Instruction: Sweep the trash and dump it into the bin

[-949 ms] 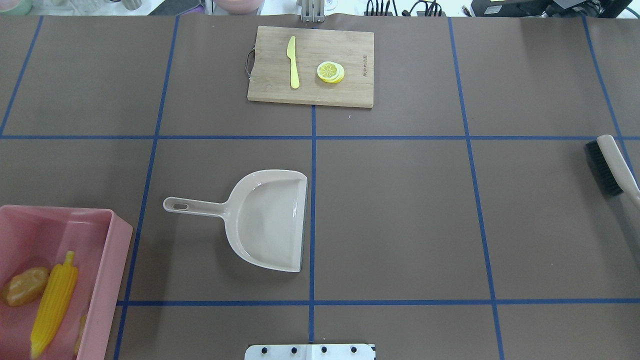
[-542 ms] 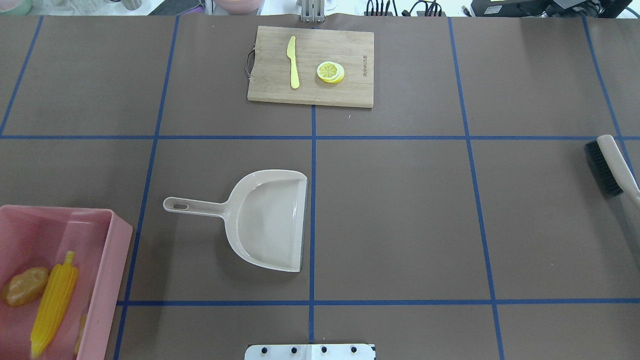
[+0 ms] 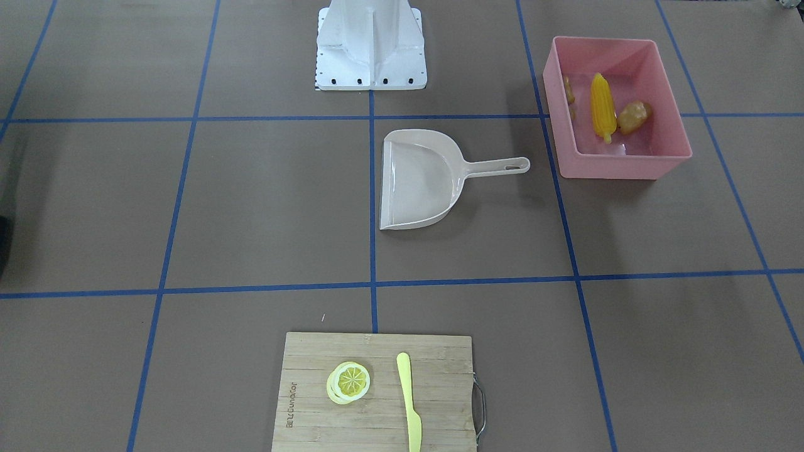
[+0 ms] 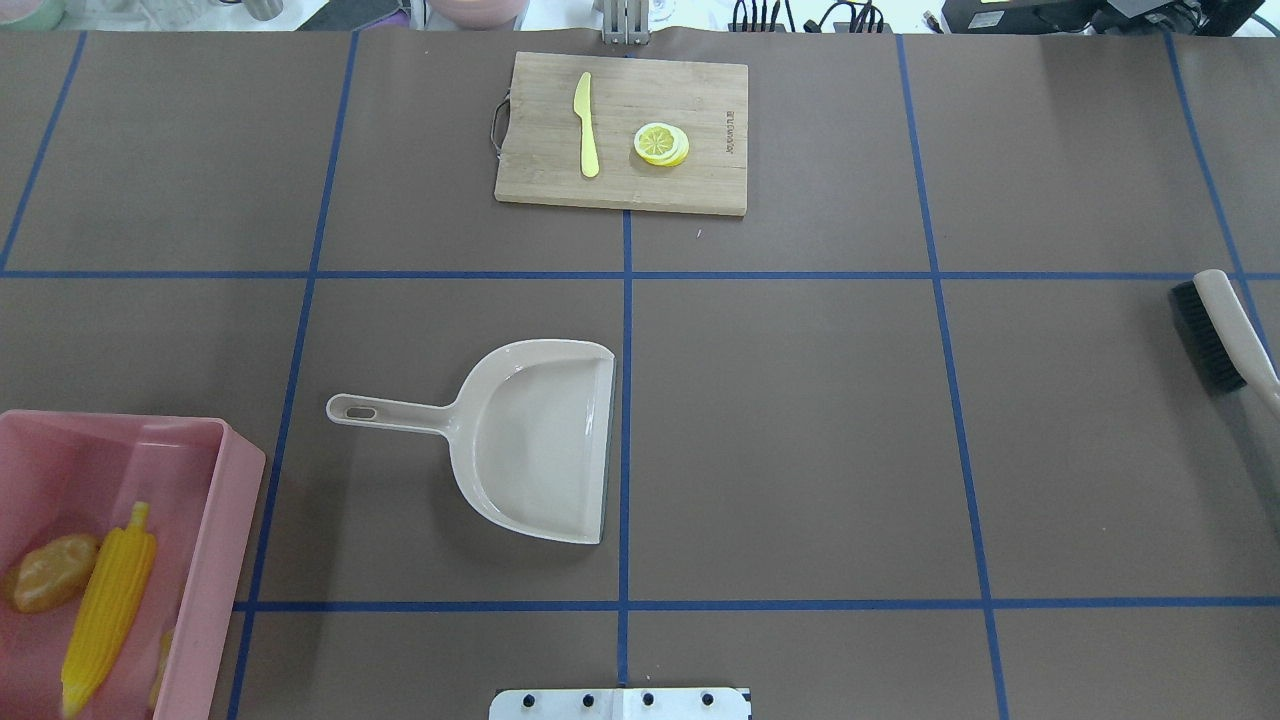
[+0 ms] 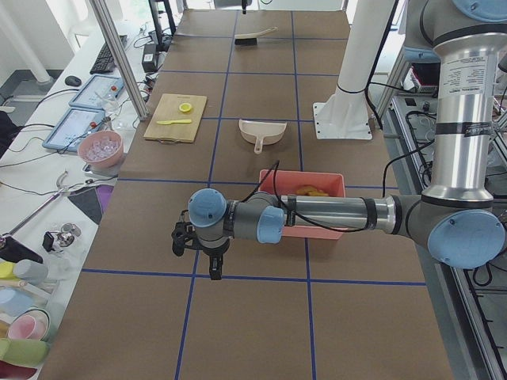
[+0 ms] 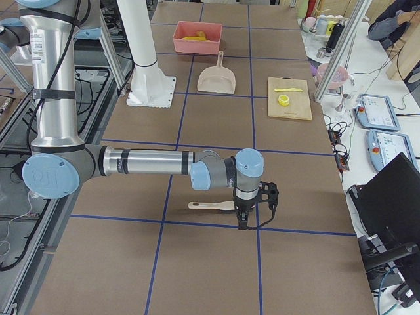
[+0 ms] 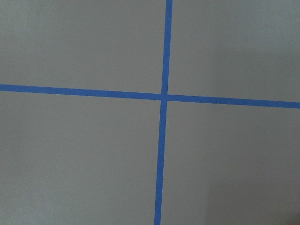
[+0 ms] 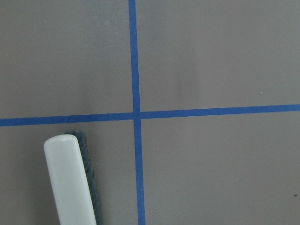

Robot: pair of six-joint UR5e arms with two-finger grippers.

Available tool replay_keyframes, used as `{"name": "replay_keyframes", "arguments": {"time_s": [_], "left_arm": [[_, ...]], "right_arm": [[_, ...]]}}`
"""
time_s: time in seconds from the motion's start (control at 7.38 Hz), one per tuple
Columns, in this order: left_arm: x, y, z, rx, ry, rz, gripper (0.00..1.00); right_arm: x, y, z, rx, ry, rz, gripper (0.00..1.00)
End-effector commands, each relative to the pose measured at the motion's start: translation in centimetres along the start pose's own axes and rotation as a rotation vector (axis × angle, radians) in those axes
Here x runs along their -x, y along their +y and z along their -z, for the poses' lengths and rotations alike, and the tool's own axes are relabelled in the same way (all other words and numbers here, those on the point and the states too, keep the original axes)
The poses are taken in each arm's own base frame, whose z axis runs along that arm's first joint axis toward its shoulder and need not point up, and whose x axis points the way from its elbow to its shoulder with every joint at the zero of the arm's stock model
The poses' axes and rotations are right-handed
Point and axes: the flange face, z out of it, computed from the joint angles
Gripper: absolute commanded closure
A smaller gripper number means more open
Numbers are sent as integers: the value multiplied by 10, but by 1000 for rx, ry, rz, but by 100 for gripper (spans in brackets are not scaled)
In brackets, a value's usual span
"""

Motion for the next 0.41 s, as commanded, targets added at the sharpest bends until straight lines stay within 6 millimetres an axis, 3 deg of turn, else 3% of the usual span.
{"name": "replay_keyframes", "arguments": {"time_s": [0.0,0.27], "left_arm": [[0,1,0,0,0,0,1],[0,1,0,0,0,0,1]], "right_arm": [[0,0,0,1,0,-1,0],[0,0,0,1,0,-1,0]]}}
